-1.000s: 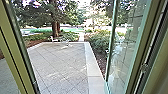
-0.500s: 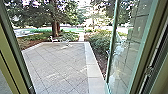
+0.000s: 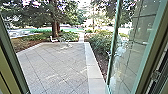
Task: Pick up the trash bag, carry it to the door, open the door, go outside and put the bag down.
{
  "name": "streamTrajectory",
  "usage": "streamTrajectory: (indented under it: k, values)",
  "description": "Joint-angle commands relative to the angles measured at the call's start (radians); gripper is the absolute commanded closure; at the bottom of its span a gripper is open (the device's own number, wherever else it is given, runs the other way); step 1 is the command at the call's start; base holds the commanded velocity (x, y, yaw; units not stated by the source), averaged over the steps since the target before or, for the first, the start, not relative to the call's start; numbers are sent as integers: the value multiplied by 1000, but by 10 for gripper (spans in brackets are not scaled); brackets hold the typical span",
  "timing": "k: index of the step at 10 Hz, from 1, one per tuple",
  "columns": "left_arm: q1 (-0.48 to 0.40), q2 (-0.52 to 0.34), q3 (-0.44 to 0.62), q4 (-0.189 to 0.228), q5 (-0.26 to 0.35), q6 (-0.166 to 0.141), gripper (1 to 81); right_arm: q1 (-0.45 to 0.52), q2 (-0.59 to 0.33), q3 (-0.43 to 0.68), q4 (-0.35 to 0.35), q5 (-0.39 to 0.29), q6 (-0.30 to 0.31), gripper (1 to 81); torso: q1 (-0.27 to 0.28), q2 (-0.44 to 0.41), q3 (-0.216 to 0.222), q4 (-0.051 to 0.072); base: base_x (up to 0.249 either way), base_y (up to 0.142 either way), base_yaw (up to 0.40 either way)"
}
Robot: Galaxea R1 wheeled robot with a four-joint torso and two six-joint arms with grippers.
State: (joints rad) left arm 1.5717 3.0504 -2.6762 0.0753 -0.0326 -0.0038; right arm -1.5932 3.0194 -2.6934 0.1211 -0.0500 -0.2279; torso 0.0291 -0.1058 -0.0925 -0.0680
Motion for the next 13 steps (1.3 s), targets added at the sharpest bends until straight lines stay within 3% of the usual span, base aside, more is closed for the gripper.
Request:
streamTrajectory:
  k: [1,13]
  values:
    - [-43,10,9,11,42,5,811,38,-3,5,-1,-65,-2,10,0,0,0,0,94,0,0]
    - [-41,9,9,11,42,5,811,44,-1,5,-3,-67,-2,10,-3,-1,1,0,97,0,0]
